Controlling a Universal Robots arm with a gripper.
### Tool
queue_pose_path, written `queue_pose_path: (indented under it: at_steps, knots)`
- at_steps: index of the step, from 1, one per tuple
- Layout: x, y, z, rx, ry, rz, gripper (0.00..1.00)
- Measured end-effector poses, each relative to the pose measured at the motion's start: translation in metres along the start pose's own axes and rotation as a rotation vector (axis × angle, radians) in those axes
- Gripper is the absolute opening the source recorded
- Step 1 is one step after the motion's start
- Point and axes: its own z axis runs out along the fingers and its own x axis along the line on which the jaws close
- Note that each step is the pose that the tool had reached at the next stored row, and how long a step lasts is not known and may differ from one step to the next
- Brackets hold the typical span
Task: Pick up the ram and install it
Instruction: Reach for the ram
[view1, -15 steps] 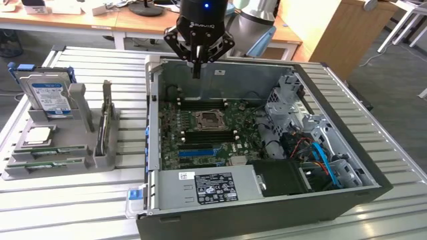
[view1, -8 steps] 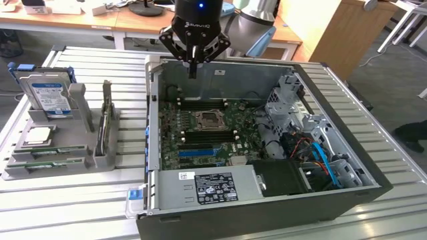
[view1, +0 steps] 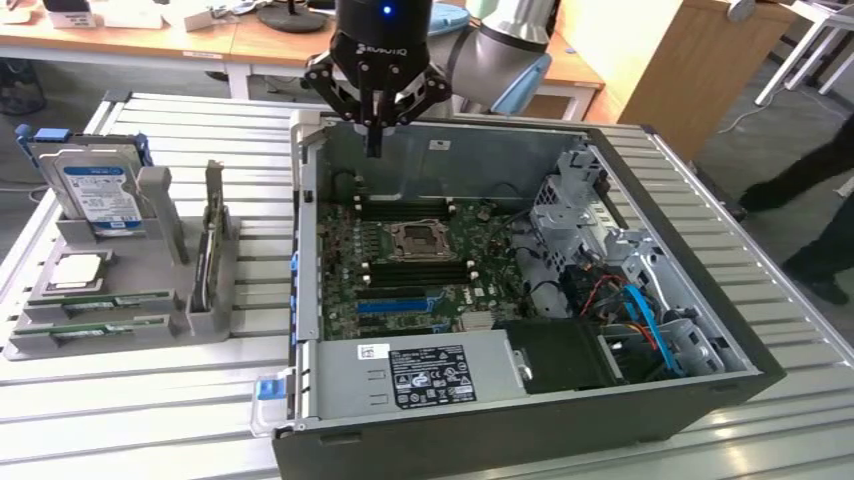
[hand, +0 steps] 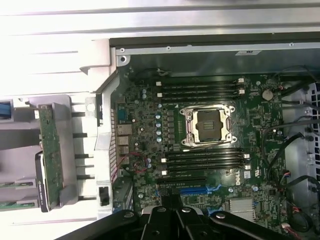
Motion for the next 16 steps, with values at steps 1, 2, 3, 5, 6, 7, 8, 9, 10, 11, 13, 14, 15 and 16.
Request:
queue_pose_path:
  at_steps: [1,2,3,5,6,7,8,9,10,11,13,14,15,16]
  knots:
    - [0.001,-0.0001,0.0000,-0.0001,0.0000,0.000,0.11]
    - [0.002,-0.0002,-0.0001,0.0000,0.0000,0.000,0.11]
    - [0.004,-0.0003,-0.0001,0.0001,0.0001,0.000,0.11]
    - [0.007,-0.0005,-0.0001,0.0001,0.0001,0.000,0.11]
    - [0.009,-0.0007,-0.0001,0.0000,0.0001,0.000,0.11]
    - [0.011,-0.0008,-0.0002,0.0001,0.0001,0.000,0.11]
    - [0.013,-0.0010,-0.0002,0.0001,0.0001,0.000,0.11]
    - [0.015,-0.0011,-0.0002,0.0000,0.0000,0.000,0.11]
    - [0.017,-0.0013,-0.0002,0.0000,0.0000,0.000,0.11]
    - [0.019,-0.0014,-0.0002,0.0000,0.0000,0.000,0.11]
    - [0.023,-0.0017,-0.0002,0.0000,0.0001,0.000,0.11]
    - [0.025,-0.0019,-0.0002,0.0000,0.0000,0.000,0.11]
    - [0.027,-0.0020,-0.0002,0.0001,0.0001,0.000,0.11]
    - [0.029,-0.0022,-0.0002,0.0000,0.0001,0.000,0.11]
